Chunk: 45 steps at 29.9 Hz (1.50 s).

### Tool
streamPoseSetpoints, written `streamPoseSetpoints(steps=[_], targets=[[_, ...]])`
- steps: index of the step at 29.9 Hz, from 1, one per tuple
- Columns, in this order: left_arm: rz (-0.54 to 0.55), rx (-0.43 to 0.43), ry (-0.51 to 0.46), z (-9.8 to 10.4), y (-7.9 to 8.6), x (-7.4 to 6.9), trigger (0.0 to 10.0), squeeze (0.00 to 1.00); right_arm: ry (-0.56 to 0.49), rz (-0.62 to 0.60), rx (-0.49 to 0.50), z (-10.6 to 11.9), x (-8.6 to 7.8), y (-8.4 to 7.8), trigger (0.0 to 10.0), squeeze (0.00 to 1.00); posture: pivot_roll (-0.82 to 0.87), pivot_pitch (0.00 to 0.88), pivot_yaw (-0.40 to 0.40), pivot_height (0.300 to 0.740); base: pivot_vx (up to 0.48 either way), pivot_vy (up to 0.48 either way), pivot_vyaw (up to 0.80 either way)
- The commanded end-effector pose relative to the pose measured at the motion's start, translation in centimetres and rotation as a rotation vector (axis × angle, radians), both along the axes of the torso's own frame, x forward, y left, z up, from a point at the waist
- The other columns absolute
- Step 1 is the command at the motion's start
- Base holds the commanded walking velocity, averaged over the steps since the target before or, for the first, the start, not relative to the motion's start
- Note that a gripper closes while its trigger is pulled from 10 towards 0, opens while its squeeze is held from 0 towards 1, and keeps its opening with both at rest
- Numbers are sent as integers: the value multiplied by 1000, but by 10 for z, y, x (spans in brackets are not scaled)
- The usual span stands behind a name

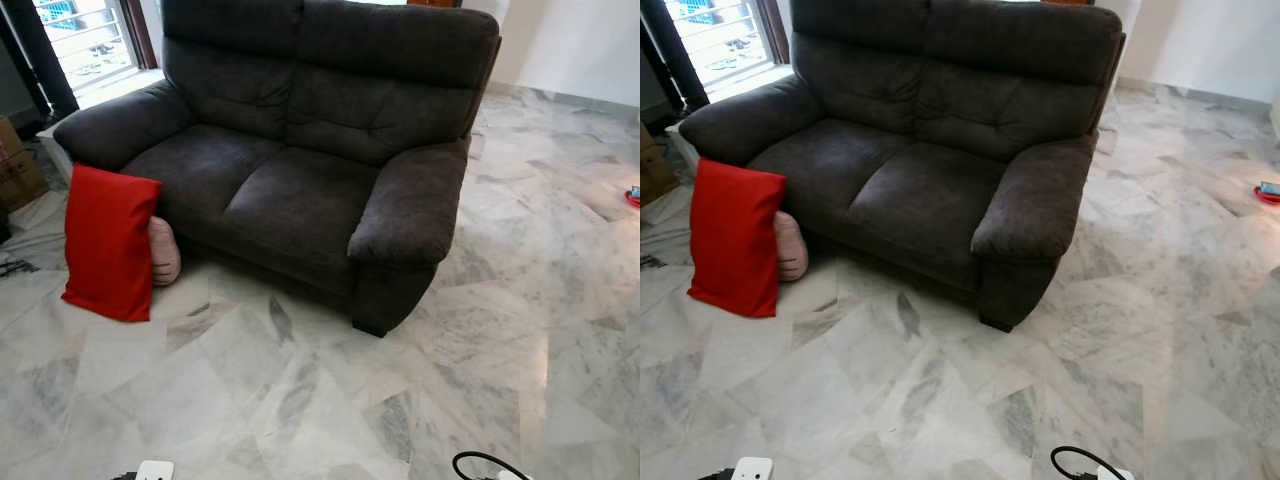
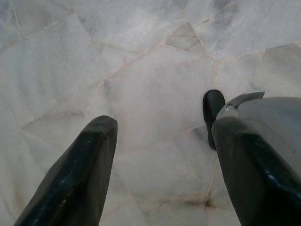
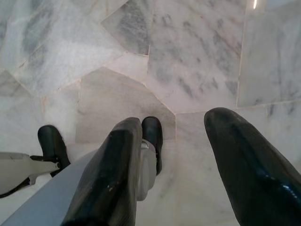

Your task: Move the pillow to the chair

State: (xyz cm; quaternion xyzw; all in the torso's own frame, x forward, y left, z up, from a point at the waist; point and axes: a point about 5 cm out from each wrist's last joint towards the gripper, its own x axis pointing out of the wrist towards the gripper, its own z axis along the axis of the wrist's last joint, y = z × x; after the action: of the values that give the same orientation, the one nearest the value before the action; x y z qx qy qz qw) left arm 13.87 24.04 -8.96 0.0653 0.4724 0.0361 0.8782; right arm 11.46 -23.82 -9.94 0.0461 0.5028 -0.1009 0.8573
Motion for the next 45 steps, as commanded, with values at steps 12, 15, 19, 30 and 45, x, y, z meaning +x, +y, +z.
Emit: streamPoseSetpoints(steps=[12,15,19,30,45], targets=[[21,-9,12,-2,0,-4,10000,0,-18,-26,13,2,6,0,10000,0,-7,0,-17,740,0,453,223],[20,-9,12,-2,0,-4,10000,0,-21,-30,17,2,6,0,10000,0,-7,0,-17,740,0,449,0],[18,-9,12,-2,-1,-3,10000,0,-24,-29,20,2,7,0,10000,0,-8,0,-18,740,0,450,0],[20,-12,11,-2,-2,-3,10000,0,-25,-18,20,2,8,0,10000,0,-7,0,-22,740,0,449,0],[38,-10,-8,-1,-2,-2,10000,0,-26,-5,22,3,9,0,10000,0,-8,0,-25,740,0,149,0]])
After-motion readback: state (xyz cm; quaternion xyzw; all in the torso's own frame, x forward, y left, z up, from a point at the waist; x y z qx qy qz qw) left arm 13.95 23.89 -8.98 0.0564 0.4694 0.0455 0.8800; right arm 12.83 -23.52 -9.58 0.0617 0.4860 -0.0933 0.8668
